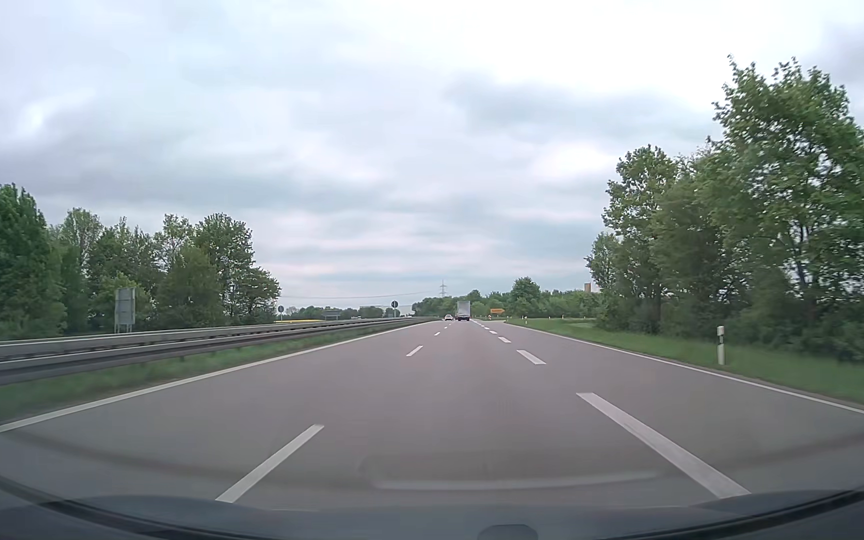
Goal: Follow the waypoints while adhering to traffic rules and regulations
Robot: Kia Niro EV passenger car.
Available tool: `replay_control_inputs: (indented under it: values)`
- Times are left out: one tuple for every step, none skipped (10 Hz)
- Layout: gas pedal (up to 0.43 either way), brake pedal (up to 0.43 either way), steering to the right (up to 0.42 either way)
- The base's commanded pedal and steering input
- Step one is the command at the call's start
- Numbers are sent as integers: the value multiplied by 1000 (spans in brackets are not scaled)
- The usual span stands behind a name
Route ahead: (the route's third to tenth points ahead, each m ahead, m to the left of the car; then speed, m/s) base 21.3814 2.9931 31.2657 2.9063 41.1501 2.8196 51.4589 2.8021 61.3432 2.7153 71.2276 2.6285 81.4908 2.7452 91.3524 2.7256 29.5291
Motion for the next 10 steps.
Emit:
replay_control_inputs:
  values:
    - [79, 0, -1]
    - [79, 0, -1]
    - [67, 0, -1]
    - [67, 0, -1]
    - [67, 0, -1]
    - [67, 0, -1]
    - [67, 0, -1]
    - [67, 0, -1]
    - [67, 0, -1]
    - [67, 0, -1]
